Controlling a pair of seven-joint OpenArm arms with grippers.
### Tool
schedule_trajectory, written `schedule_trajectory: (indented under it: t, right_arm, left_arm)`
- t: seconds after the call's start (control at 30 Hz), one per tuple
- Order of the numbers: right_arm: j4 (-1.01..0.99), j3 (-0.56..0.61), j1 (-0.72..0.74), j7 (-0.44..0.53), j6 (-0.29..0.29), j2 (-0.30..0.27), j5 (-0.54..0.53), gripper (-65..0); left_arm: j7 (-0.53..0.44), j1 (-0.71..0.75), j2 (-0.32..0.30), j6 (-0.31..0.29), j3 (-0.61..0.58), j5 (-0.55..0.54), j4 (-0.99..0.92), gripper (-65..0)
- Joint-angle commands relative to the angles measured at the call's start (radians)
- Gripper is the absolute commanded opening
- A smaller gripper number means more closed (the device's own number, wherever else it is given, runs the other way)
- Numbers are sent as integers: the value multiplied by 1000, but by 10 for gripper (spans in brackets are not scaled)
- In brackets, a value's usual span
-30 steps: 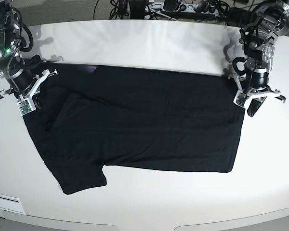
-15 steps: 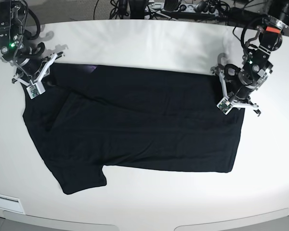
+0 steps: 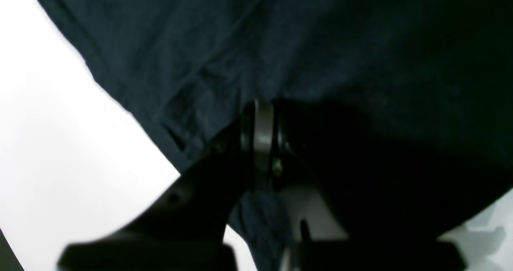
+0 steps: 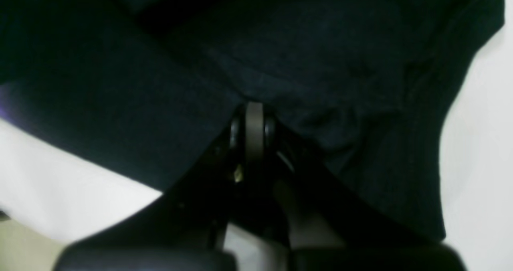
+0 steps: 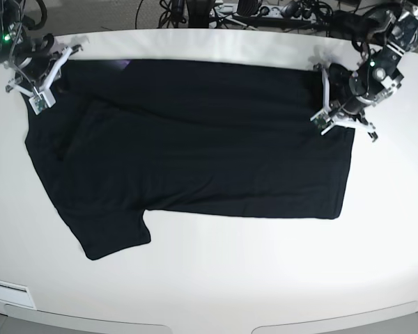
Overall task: Fold the T-shirt properly
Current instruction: 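Regrasp the shirt edge with both grippers and drag it further back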
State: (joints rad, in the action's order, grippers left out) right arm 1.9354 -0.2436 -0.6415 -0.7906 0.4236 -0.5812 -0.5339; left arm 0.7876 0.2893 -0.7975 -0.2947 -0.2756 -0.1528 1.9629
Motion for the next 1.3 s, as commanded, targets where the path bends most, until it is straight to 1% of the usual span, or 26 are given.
schedule_trajectory:
  t: [0.0, 0.13, 0.23, 0.33, 0.47, 0.57, 0.67, 0.73, 0.83, 0.93, 1.0, 1.1, 1.17, 1.23, 1.27]
  right_arm:
    - [18, -29, -21, -26, 1, -18, 17, -650]
    - [28, -89, -86, -25, 32, -18, 13, -650]
    - [28, -112, -121, -15, 33, -18, 10, -650]
    - [28, -113, -143, -18, 26, -18, 10, -650]
    - [28, -113, -165, -18, 32, -18, 9, -650]
    - [28, -112, -164, -19, 32, -18, 9, -650]
    - [29, -112, -164, -28, 30, -18, 9, -650]
    - [35, -112, -164, -26, 29, -18, 9, -650]
    - [85, -113, -156, -14, 1, -18, 10, -650]
    - [148, -113, -129, -14, -32, -18, 18, -650]
    - [169, -113, -103, -14, -46, -18, 48, -650]
    - [179, -113, -55, -15, -80, -18, 74, -650]
    - [179, -113, -26, -15, -102, -18, 68, -650]
    - [179, -113, -6, -15, -115, -18, 55, -650]
    - [179, -113, -3, -15, -114, -18, 50, -650]
  left_arm:
    - [59, 31, -24, -19, -5, -14, 13, -650]
    - [58, 101, -52, -19, -5, -13, 39, -650]
    - [58, 145, -63, -19, -5, -5, 38, -650]
    - [66, 179, -65, 0, -5, -2, 40, -650]
    - [81, 224, -65, 0, -5, 0, 60, -650]
    - [77, 231, -64, 1, -4, 35, 62, -650]
    - [77, 230, -65, 39, -4, 115, 63, -650]
    - [74, 227, -64, 52, -5, 166, 63, -650]
    - [74, 212, -64, 83, -5, 220, 74, -650]
    - [74, 192, -64, 156, -5, 231, 106, -650]
    - [74, 182, -64, 190, -5, 229, 134, -650]
    - [74, 181, -64, 203, -5, 227, 180, -650]
    - [74, 181, -64, 203, -5, 229, 208, -650]
    - [73, 181, -64, 208, -4, 261, 240, -650]
    - [69, 181, -65, 233, -4, 286, 256, -650]
